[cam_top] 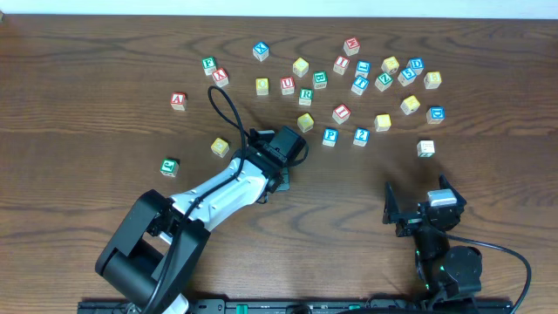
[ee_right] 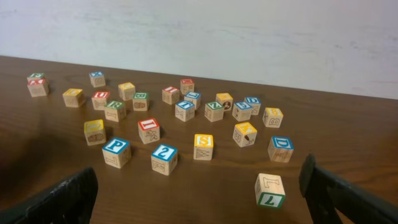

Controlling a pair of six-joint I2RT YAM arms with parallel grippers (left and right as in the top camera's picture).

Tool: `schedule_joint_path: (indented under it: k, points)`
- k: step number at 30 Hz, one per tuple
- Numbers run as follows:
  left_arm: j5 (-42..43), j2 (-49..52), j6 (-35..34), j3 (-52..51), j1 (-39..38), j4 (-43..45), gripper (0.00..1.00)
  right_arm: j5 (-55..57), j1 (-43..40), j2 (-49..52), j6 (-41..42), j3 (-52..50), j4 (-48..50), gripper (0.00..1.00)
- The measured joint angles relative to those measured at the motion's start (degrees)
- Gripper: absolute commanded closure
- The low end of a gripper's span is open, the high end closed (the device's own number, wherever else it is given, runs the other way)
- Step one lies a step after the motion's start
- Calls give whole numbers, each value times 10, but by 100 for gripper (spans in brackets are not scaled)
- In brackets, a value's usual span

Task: Spell out NEURIPS
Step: 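Lower the red U block to the right of the E block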

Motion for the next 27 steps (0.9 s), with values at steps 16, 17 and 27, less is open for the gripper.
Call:
schedule_joint_path:
  k: [16, 17, 27]
  points:
    - [2, 0, 2, 0, 1, 0, 75, 0, 0, 0, 0, 0, 0, 1]
    - [2, 0, 2, 0, 1, 0, 72, 0, 0, 0, 0, 0, 0, 1]
    - [6, 0, 6, -5, 1, 3, 66, 0, 0, 0, 0, 0, 0, 1]
